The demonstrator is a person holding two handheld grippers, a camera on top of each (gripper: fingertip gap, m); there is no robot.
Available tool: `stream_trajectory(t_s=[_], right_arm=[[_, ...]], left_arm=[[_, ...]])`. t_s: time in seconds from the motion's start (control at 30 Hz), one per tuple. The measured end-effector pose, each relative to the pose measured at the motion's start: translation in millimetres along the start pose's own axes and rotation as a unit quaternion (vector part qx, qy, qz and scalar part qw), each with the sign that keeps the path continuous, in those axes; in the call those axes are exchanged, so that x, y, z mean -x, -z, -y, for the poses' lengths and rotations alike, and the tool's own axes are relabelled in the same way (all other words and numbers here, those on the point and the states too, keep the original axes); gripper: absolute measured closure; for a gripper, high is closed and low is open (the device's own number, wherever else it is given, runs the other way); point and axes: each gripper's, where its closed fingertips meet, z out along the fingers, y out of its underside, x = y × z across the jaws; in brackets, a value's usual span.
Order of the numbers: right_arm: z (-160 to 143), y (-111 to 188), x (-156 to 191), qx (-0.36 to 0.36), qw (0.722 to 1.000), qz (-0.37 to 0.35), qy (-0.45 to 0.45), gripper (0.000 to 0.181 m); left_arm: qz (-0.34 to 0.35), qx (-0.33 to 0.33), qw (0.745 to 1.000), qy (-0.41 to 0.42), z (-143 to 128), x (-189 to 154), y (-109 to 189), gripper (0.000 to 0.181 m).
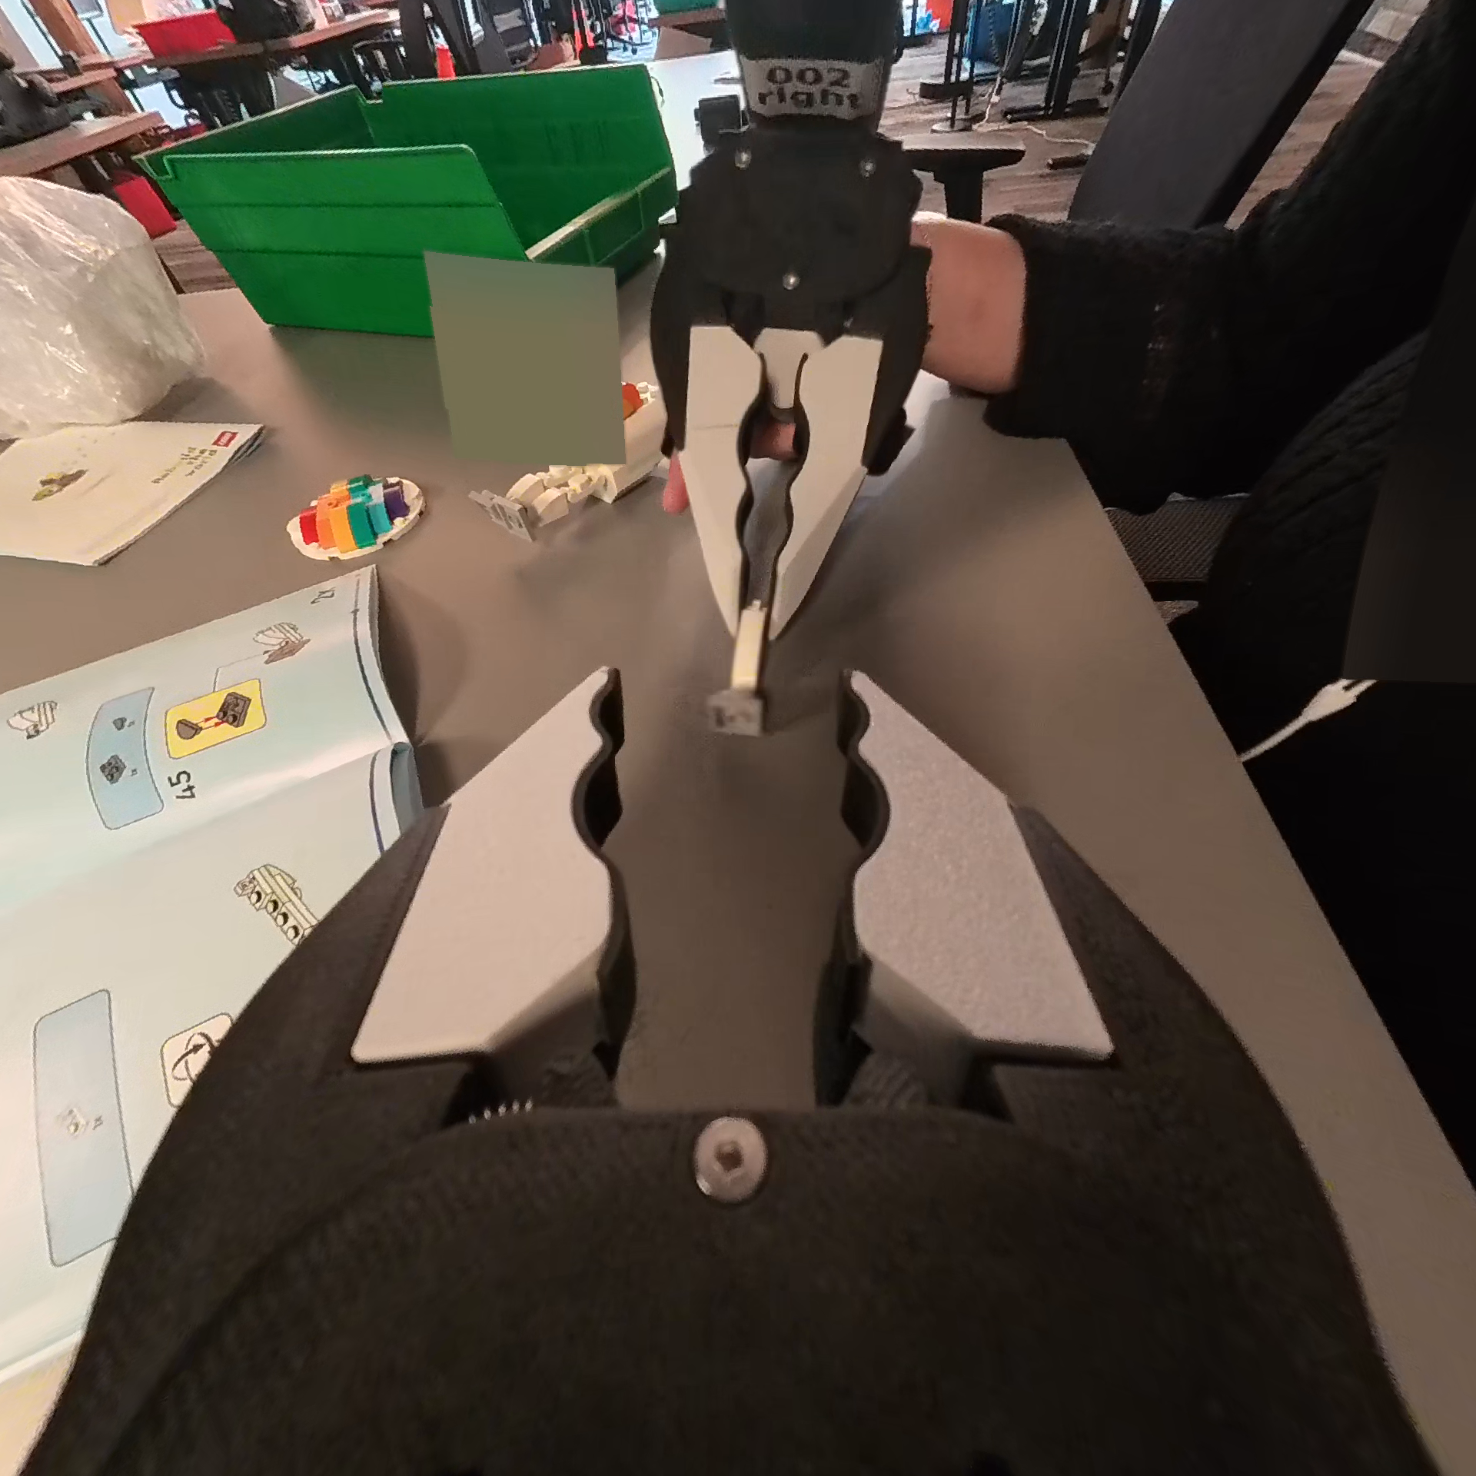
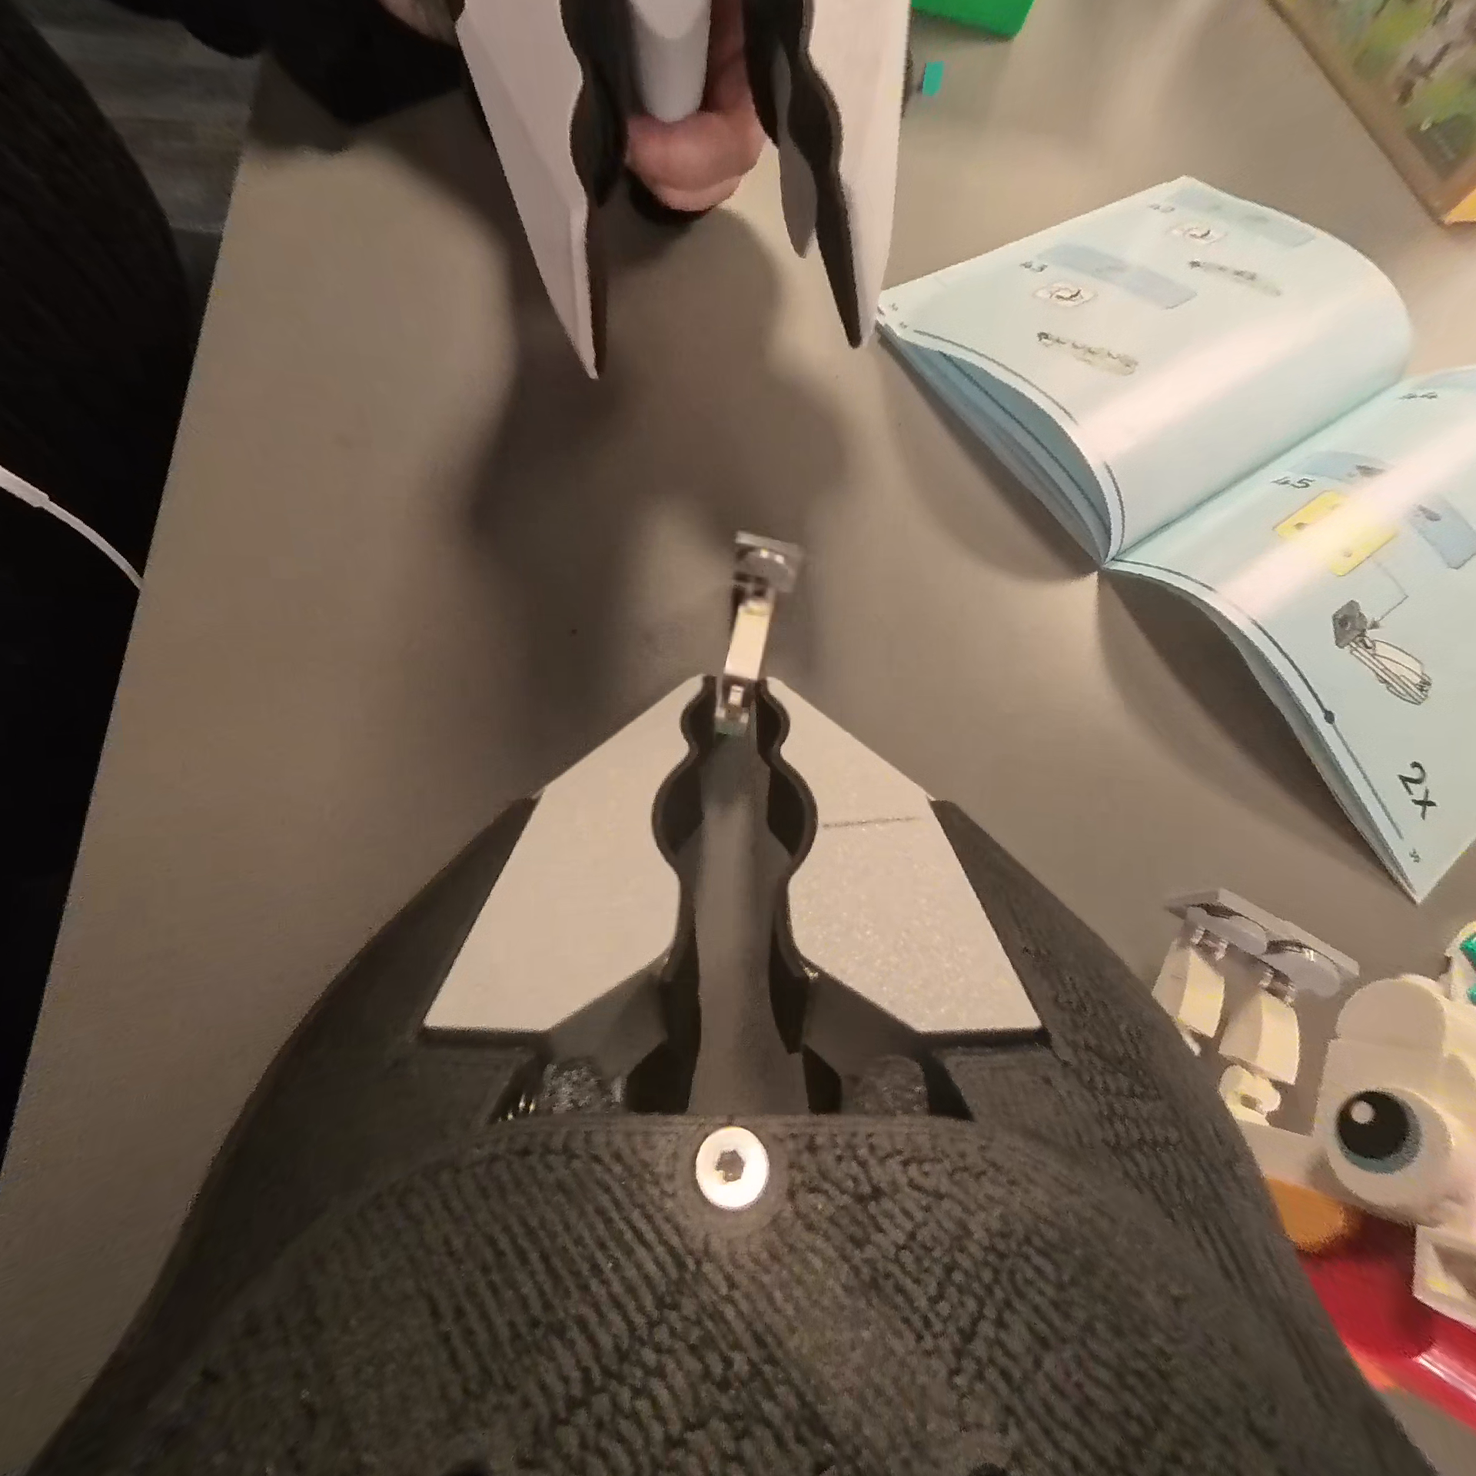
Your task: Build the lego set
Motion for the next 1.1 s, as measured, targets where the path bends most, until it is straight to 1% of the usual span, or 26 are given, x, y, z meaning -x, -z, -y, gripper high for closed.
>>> stream_trajectory(t_s=[0.03,0.5,0.73,0.87,1.0,1.1], right_arm=[[0,0,1,-0.001,1.000,0.001,0.003,0.175],[3,2,-1,-0.012,1.000,-0.005,-0.003,0.176],[3,3,-23,-0.013,0.997,-0.066,-0.032,0.175],[7,7,-31,-0.029,0.995,-0.088,-0.040,0.175],[7,12,-42,-0.046,0.990,-0.100,-0.085,0.175],[14,19,-45,-0.088,0.982,-0.080,-0.147,0.175]], left_arm=[[0.000,0.000,1.000,0.000,0,0,0,0.128],[-0.001,0.001,1.000,-0.003,0,-1,0,0.128],[0.000,0.002,1.000,-0.003,-1,-1,-1,0.129],[0.002,0.003,1.000,-0.004,-1,-1,-1,0.129],[0.002,0.003,1.000,-0.004,-1,-1,-1,0.129],[0.002,0.003,1.000,-0.004,-1,-1,-1,0.129]])
